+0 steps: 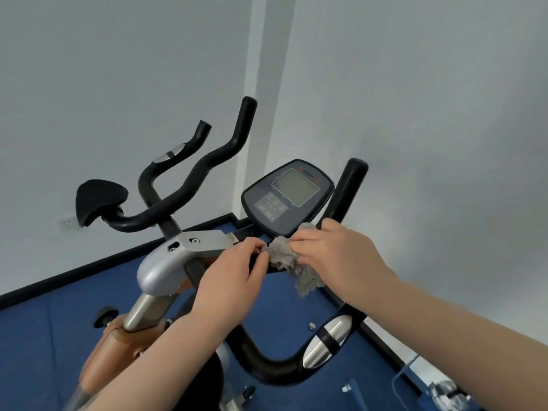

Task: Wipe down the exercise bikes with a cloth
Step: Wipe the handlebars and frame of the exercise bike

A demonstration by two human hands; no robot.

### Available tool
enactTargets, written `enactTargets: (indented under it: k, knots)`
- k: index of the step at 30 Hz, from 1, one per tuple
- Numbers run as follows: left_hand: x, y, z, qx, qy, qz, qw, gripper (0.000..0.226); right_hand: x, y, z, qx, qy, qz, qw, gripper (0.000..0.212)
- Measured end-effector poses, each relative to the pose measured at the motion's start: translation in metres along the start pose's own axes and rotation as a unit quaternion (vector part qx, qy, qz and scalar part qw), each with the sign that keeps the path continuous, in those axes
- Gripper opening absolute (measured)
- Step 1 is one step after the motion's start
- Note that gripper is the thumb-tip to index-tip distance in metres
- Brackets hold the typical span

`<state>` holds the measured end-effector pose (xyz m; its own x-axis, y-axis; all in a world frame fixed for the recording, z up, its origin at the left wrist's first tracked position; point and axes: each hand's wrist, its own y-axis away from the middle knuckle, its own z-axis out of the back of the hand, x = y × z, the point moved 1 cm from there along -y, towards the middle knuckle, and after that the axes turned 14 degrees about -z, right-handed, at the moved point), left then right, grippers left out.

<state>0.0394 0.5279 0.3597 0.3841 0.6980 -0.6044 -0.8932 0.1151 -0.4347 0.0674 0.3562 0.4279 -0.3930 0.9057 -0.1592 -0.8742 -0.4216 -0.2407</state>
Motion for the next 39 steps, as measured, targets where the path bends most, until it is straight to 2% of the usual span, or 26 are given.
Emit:
enactTargets:
  k: [3,8,9,12,14,17,21,22,25,28,30,31,33,34,35,37,39]
  knots:
    - [0.002,0.001,-0.003,0.007,-0.02,-0.014,1.0,0.023,-0.037,0.004,0.03,-0.057,0.04,-0.016,0.997,0.033]
    - [0.001,0.0,-0.005,-0.003,-0.048,-0.018,0.999,0.023,-0.044,-0.023,0.08,-0.263,-0.018,-0.047,0.964,0.022]
    - [0.001,0.001,-0.005,-0.004,-0.047,-0.015,0.999,0.022,-0.044,-0.032,0.085,-0.264,-0.028,-0.071,0.961,0.021]
    - [0.002,0.002,-0.003,0.001,-0.034,-0.015,0.999,0.023,-0.053,-0.041,0.068,-0.177,-0.031,-0.11,0.978,0.025]
    - [0.003,0.003,-0.002,0.007,-0.026,-0.013,1.0,0.024,-0.068,-0.026,0.055,-0.185,-0.099,-0.15,0.966,0.019]
    - [0.002,0.002,-0.003,0.006,-0.036,-0.014,0.999,0.026,-0.095,-0.008,0.048,-0.161,-0.25,-0.277,0.914,0.01]
    - [0.001,0.001,-0.005,0.001,-0.044,-0.011,0.999,0.024,-0.07,-0.028,0.055,-0.227,-0.407,-0.302,0.832,0.01]
    - [0.001,0.001,-0.005,0.002,-0.044,-0.012,0.999,0.024,-0.058,-0.034,0.051,-0.221,-0.41,-0.302,0.832,0.015]
    - [0.001,0.0,-0.005,0.001,-0.046,-0.012,0.999,0.025,-0.032,-0.037,0.032,-0.194,-0.295,-0.373,0.858,0.041]
    - [0.001,0.0,-0.006,0.003,-0.051,-0.015,0.999,0.025,-0.025,-0.026,0.027,-0.114,-0.202,-0.4,0.887,0.039]
    - [0.002,0.001,-0.006,0.003,-0.05,-0.016,0.999,0.026,-0.036,-0.024,0.043,-0.078,-0.178,-0.366,0.91,0.029]
    - [0.002,0.001,-0.006,0.002,-0.05,-0.016,0.999,0.026,-0.042,-0.024,0.055,-0.084,-0.178,-0.347,0.917,0.026]
    - [0.002,0.001,-0.006,-0.002,-0.048,-0.014,0.999,0.026,-0.048,-0.026,0.069,-0.188,-0.173,-0.291,0.922,0.017]
    - [0.002,0.002,-0.006,-0.003,-0.047,-0.013,0.999,0.026,-0.046,-0.027,0.071,-0.247,-0.168,-0.25,0.921,0.018]
    - [0.002,0.002,-0.005,-0.002,-0.046,-0.014,0.999,0.026,-0.038,-0.027,0.067,-0.268,-0.157,-0.212,0.927,0.024]
    - [0.003,0.002,-0.004,0.001,-0.037,-0.017,0.999,0.027,-0.022,-0.026,0.044,-0.203,-0.099,-0.176,0.958,0.033]
    - [0.005,0.003,-0.002,0.009,-0.024,-0.018,1.0,0.027,-0.018,-0.022,0.017,-0.136,-0.035,-0.162,0.977,0.03]
